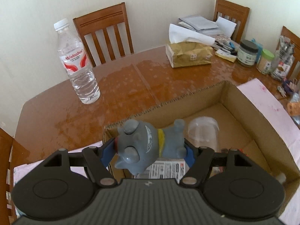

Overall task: Organize rigid objects
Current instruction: 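Lower the grey cat figure into the box and open the left tool, then move the left tool to the light blue round case while the right tool reaches the black square pad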

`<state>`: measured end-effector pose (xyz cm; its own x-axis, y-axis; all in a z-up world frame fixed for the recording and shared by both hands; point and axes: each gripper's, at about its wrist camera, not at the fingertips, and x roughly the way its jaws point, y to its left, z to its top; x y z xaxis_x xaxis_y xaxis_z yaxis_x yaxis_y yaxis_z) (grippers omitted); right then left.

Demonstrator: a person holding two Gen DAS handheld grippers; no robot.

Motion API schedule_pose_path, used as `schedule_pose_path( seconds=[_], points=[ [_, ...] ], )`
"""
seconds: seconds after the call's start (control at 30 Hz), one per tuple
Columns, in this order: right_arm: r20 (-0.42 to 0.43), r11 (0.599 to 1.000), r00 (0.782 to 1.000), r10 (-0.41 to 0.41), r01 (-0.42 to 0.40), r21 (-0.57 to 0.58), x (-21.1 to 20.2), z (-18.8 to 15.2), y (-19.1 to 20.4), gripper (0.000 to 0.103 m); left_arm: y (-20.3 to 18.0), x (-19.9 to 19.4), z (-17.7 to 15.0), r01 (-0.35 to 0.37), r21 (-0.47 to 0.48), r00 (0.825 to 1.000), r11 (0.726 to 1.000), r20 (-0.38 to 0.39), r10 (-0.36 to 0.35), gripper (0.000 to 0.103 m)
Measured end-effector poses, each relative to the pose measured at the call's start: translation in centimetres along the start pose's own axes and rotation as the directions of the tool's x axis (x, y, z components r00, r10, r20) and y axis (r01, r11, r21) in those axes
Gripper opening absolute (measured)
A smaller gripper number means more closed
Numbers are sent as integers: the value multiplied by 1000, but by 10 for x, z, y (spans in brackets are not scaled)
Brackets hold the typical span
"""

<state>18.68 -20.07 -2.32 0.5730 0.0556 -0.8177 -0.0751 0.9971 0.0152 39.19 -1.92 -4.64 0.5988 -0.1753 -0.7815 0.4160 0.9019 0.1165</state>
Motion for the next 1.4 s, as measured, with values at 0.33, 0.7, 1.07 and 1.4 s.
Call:
schedule_pose_path(
  seconds=[0.33,0.7,1.07,1.4],
  points=[
    [5,1000,1000,4,-4,4,-9,4,-2,103,8,-31,4,-70,-44,995,997,73,73,95],
    [41,1000,999,-17,17,-12,-8,-25,-21,103,-1,-93,-53,-137,-127,987,982,71,147,101],
    [-9,999,999,39,-38,24,5,-58,-40,103,-23,-126,-132,-190,-238,981,952,-17,192,101],
    [-50,998,999,-21,23,56,15,-55,-28,103,-38,-96,-163,-102,-237,995,966,-45,94,101]
  ],
)
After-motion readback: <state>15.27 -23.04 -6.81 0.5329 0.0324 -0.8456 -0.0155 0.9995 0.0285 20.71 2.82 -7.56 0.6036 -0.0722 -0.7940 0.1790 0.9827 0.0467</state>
